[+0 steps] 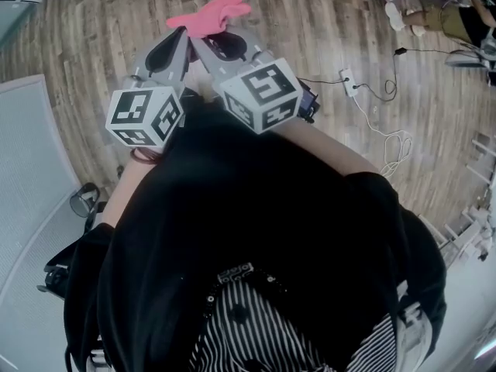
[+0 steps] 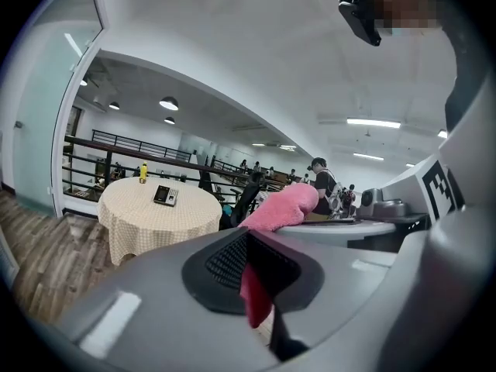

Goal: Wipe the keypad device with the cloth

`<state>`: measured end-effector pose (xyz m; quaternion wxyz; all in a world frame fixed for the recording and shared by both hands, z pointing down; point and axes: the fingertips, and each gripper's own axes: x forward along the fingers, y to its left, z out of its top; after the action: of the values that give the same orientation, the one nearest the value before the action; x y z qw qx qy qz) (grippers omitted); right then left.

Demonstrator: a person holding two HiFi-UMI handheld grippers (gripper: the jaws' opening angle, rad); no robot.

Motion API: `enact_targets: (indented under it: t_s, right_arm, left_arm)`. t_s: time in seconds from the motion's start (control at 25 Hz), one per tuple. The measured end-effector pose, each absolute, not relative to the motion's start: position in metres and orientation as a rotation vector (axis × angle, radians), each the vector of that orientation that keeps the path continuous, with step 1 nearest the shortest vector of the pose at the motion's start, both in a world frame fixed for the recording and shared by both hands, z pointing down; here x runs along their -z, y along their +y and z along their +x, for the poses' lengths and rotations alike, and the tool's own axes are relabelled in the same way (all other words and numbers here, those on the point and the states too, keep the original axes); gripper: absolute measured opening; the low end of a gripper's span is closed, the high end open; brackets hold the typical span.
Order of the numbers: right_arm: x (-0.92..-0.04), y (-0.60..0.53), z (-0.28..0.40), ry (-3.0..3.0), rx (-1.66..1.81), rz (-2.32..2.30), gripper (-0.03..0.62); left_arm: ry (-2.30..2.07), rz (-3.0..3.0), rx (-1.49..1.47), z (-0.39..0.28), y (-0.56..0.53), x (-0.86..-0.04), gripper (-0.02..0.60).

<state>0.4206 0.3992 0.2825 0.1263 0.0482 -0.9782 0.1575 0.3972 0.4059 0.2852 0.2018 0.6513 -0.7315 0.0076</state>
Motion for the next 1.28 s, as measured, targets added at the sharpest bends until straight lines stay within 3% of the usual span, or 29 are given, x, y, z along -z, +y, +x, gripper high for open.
enact_targets:
  t_s: [0.88, 1.28]
  right_arm:
    - [-0.283, 0.317, 0.408, -2.826, -0.414, 0.376, 0.046]
    - [-0.299, 0.263, 0.313, -2.805, -0.414, 0.428, 0.046]
  left_arm:
    - [-1.933, 1.957, -0.027, 0.384, 0.320, -0.287, -0.002]
    - [-1.897, 1.954, -0.020, 0.289, 0.266, -0.303, -0.002]
